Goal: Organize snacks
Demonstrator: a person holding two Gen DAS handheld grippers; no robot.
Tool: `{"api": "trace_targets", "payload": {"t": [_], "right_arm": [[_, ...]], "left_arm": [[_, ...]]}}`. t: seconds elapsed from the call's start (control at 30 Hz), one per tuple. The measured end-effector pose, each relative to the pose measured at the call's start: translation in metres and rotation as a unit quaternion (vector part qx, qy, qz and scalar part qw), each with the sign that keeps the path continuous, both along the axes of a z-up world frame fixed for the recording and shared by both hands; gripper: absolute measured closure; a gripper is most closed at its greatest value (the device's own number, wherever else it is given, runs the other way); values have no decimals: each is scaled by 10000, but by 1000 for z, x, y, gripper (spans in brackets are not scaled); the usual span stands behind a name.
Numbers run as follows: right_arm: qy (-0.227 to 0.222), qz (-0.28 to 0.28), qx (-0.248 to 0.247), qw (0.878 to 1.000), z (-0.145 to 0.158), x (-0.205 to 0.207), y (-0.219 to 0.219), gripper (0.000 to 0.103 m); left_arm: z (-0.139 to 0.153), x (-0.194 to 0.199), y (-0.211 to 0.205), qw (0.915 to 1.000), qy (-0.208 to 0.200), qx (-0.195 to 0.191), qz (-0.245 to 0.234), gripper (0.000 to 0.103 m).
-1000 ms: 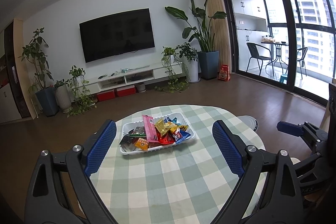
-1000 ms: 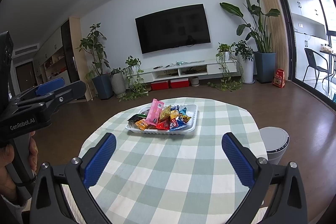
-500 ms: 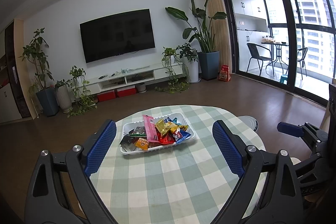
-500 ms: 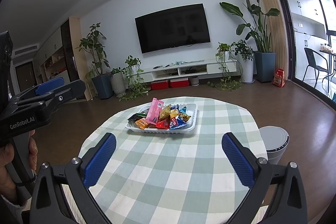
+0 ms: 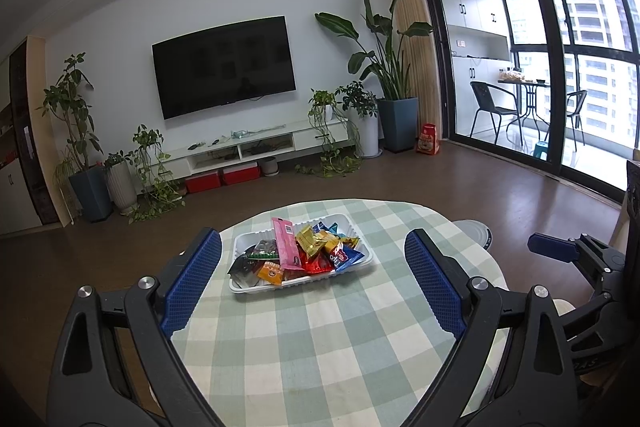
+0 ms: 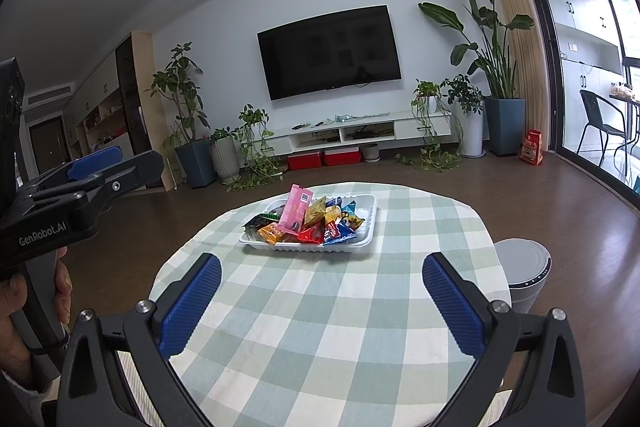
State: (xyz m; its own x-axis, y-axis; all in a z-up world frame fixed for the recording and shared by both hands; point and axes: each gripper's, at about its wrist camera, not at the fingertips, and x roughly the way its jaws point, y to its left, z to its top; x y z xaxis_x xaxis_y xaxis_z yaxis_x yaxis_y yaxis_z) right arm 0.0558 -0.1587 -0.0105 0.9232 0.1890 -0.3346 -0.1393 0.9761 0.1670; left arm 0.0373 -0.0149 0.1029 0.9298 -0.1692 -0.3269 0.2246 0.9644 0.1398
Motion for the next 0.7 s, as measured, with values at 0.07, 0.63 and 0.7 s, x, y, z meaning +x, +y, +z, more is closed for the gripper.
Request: {"api": "trace_targets", "payload": {"t": [0.07, 0.63, 0.7], "right_arm": [[2, 2, -4, 10000, 0, -2, -1, 0], [27, 17, -3, 10000, 0, -1, 0, 0], [22, 23, 1, 10000, 0, -3, -1, 0]], "left_arm": [[0, 0, 0, 10000, -5, 6, 5, 10], [-1, -1, 0, 10000, -10, 4, -1, 9], [-1, -1, 0, 10000, -8, 5, -1, 9]]}}
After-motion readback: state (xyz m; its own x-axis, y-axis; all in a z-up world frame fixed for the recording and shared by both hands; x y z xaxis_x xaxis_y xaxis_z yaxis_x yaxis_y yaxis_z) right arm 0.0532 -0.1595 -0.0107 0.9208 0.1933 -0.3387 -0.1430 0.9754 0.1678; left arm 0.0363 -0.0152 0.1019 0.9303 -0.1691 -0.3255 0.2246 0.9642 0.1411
